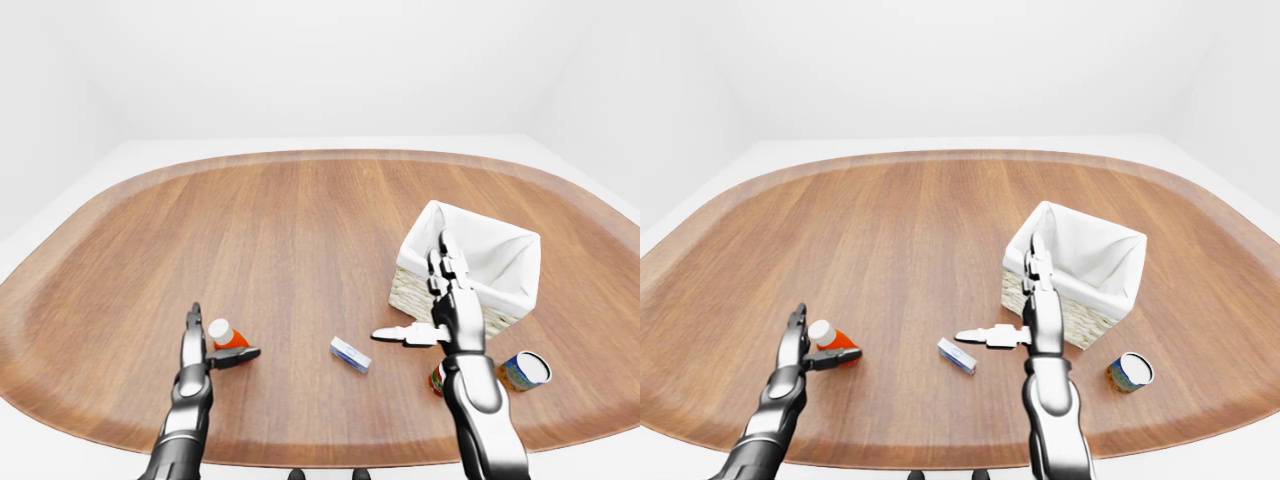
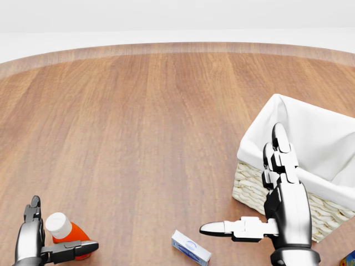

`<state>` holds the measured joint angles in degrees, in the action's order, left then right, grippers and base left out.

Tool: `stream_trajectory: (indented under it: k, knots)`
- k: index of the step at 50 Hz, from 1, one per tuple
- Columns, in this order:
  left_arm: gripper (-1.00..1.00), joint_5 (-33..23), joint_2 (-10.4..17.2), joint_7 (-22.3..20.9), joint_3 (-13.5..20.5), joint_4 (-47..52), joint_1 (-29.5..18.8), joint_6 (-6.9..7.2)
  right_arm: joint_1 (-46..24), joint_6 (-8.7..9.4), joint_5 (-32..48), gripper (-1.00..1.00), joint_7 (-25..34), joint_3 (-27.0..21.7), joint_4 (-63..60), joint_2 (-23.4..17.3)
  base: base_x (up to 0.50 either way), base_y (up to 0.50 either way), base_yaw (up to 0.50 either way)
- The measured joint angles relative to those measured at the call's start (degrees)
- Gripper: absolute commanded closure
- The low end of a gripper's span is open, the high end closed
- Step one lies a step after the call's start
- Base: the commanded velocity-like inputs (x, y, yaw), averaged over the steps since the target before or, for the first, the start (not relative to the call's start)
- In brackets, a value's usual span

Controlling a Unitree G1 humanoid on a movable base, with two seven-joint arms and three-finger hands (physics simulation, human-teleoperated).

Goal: Pick up the ketchup, and put it in the basket.

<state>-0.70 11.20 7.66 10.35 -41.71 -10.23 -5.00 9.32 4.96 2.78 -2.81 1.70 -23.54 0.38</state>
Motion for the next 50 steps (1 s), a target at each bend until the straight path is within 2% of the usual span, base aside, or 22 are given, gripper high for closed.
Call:
stream_trajectory:
  k: [7, 8, 9, 10, 34, 47, 50]
  knots:
    - [-1.0, -0.64, -0.92, -0.25, -0.4, 3.93, 0.93, 0.0, -0.15, 0.01, 0.04, -1.0, -0.01, -0.03, 0.26, 0.0, 0.0, 0.0, 0.0]
    - [-0.45, -0.72, -1.05, -0.3, -0.45, 4.44, 1.07, 0.0, -0.17, 0.01, 0.05, -1.0, -0.02, -0.03, 0.29, 0.0, 0.0, 0.0, 0.0]
    - [0.89, -0.79, -1.16, -0.34, -0.46, 4.95, 1.21, 0.0, -0.18, 0.02, 0.06, -1.0, -0.02, -0.03, 0.32, 0.0, 0.0, 0.0, 0.0]
    - [0.93, -0.82, -1.29, -0.43, -0.49, 5.43, 1.35, 0.0, -0.19, 0.02, 0.06, -1.0, -0.02, -0.03, 0.34, 0.0, 0.0, 0.0, 0.0]
    - [0.92, -5.13, -2.92, -2.15, -1.43, 9.22, 2.62, 0.0, 0.05, 0.04, 0.1, -1.0, 0.06, 0.1, -0.11, 0.0, 0.0, 0.0, 0.0]
    - [0.93, -8.17, -6.15, -3.86, -4.19, 28.8, 4.8, 0.04, 0.23, 0.04, 0.18, -1.0, 0.1, 0.34, -0.49, -0.01, 0.0, 0.0, 0.0]
    - [0.92, -6.33, -6.97, -5.49, -4.88, 32.18, 4.77, -0.01, 0.26, 0.04, 0.23, -1.0, 0.09, 0.45, -0.51, 0.0, 0.0, 0.0, 0.0]
